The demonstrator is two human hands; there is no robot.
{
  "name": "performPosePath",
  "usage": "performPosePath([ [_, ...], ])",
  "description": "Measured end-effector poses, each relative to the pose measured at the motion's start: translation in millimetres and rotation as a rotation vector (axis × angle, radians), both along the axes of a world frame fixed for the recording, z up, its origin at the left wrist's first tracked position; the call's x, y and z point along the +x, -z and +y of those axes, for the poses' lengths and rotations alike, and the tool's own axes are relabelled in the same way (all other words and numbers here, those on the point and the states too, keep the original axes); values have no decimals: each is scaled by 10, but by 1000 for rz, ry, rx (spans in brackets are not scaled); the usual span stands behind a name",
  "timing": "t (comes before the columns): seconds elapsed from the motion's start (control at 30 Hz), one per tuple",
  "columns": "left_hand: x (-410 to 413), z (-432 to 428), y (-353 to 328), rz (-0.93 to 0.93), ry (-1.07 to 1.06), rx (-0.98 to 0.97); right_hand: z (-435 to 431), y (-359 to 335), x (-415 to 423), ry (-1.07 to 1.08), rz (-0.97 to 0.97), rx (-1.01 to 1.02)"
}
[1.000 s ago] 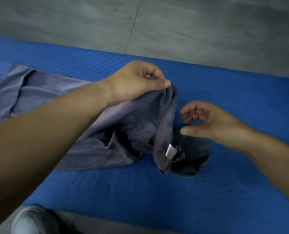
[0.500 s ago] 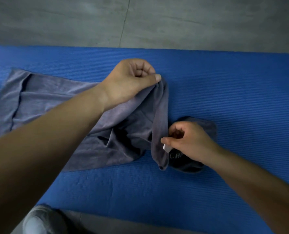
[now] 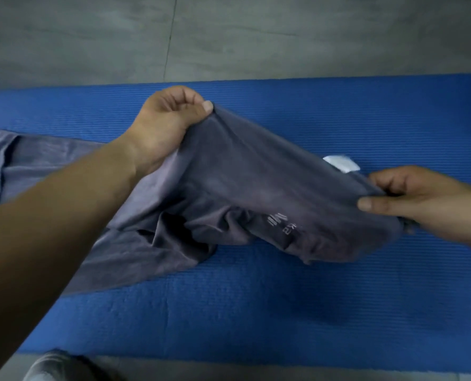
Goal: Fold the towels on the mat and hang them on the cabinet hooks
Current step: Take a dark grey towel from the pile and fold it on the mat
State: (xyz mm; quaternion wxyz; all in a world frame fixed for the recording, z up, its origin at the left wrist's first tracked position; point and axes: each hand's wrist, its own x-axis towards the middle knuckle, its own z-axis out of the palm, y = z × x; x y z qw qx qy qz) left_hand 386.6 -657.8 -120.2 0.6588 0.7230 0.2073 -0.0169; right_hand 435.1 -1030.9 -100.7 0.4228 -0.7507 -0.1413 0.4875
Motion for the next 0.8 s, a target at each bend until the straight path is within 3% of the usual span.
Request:
performPosePath([
  [0.07, 76, -48, 102, 53, 75, 207, -179, 38, 64, 273, 50, 151],
  [0.13, 159, -82, 193, 99, 189, 617, -253, 52, 135, 537, 118, 315],
  [0.2, 268, -179, 206, 125, 313, 839, -247, 83, 228, 730, 87, 316],
  [0.27, 402, -324, 202, 162, 342, 848, -205, 168, 367, 865, -20, 222],
  [0.43, 749, -602, 365, 214, 147, 798, -92, 531, 861, 1056, -481, -145],
  [0.57, 547, -813, 553, 290, 324, 748, 25, 739, 1011, 969, -394, -133],
  [0.7, -244, -1056, 672, 207, 404, 835, -107, 896, 567, 837, -492, -446],
  [0.8, -822, -1279, 739, 223, 423, 930, -234, 915, -68, 794, -432, -523],
])
